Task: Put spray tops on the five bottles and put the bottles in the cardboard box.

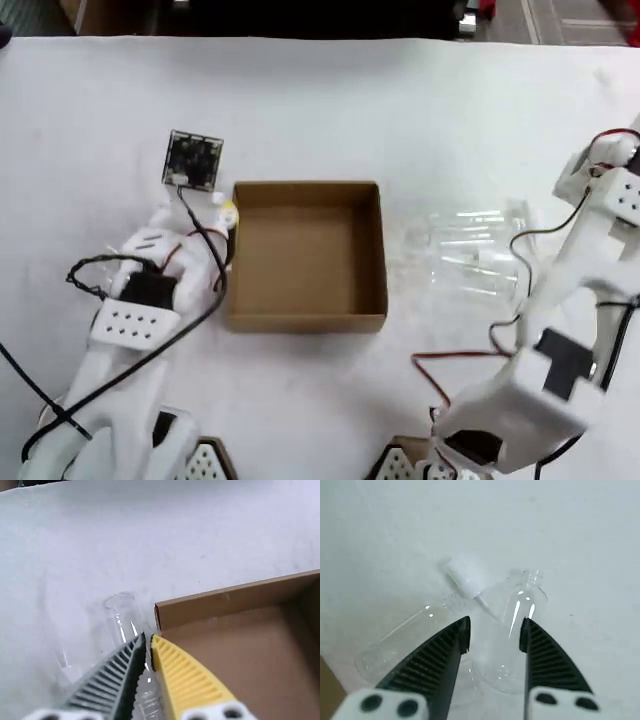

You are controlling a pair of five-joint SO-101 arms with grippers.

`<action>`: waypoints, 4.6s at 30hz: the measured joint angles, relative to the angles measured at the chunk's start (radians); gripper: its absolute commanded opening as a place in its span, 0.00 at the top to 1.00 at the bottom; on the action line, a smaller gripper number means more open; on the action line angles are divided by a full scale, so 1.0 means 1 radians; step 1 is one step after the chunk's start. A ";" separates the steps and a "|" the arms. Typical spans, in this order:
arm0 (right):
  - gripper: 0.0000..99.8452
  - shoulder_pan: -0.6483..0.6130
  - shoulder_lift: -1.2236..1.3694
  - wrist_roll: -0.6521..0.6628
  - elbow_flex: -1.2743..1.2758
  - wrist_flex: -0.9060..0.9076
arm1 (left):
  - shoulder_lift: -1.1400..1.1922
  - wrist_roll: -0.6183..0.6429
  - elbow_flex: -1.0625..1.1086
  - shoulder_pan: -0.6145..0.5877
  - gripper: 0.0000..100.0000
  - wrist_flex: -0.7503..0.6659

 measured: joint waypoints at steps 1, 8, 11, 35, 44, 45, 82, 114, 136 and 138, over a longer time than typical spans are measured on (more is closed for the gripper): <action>0.83 0.002 0.031 -0.040 -0.011 0.008 | 0.000 0.000 0.002 0.000 0.98 -0.009; 0.82 -0.025 0.109 -0.450 -0.032 0.026 | 0.000 0.000 0.008 0.000 0.98 -0.023; 0.82 -0.071 0.107 -0.586 -0.032 0.026 | 0.000 0.000 0.011 0.000 0.98 -0.023; 0.83 -0.178 0.261 -0.675 -0.015 -0.029 | 0.009 0.000 0.100 0.000 0.98 -0.143; 0.83 -0.133 0.267 -0.675 -0.015 -0.071 | 0.009 0.000 0.100 0.000 0.98 -0.147; 0.83 -0.127 0.270 -0.675 -0.015 -0.071 | 0.009 0.000 0.100 0.000 0.98 -0.147; 0.83 -0.149 0.494 -0.675 -0.147 -0.106 | 0.009 0.000 0.100 0.000 0.98 -0.147; 0.97 -0.201 0.509 -0.675 -0.233 -0.003 | 0.009 0.000 0.100 0.000 0.98 -0.147; 0.97 -0.160 0.460 -0.614 -0.233 -0.040 | 0.009 0.000 0.100 0.000 0.98 -0.147; 0.97 -0.163 0.414 -0.562 -0.233 -0.040 | 0.009 0.000 0.100 0.000 0.98 -0.147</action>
